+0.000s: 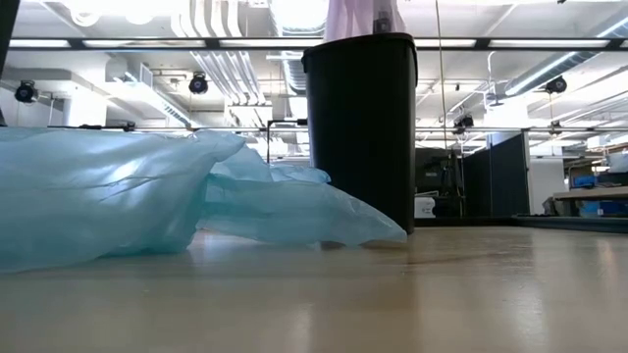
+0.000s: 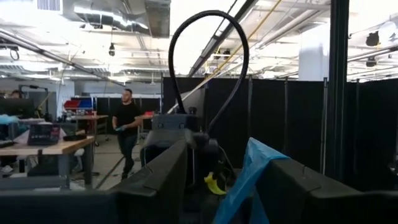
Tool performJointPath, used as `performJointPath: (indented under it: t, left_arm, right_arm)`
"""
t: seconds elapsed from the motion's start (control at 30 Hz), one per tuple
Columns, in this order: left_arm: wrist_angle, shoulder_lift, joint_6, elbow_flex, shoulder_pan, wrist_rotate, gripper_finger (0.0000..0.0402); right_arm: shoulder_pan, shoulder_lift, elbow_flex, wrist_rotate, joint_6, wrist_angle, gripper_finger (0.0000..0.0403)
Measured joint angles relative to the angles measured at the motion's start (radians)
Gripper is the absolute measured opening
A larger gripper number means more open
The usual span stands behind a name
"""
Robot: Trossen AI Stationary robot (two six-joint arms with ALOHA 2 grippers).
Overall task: Place trash/remove bag and relplace
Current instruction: Remove the pink trash bag from the trash bin
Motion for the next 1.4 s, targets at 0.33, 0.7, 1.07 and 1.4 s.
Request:
performJointPath:
  t: [0.33, 0.7, 1.07, 1.4]
  left_arm:
    - [-0.003, -0.008, 0.007, 0.0, 0.003, -0.055, 0.0191]
    - [-0.269, -0.062, 0.164, 0.0, 0.044, -0.056, 0.0287]
    - [-0.65, -0.138, 0.339, 0.0, 0.079, -0.262, 0.0318]
    - [-0.698, -0.155, 0.35, 0.0, 0.084, -0.307, 0.0312]
  right_arm:
    - [0.0, 0.007, 0.002, -0.037, -0.067, 0.029, 0.0011]
    - [-0.032, -0.057, 0.002, 0.051, -0.079, 0.058, 0.0001]
    - [-0.106, -0.047, 0.241, 0.11, -0.128, 0.072, 0.0]
    - [-0.272, 0.133, 0.733, 0.329, -0.305, 0.164, 0.0]
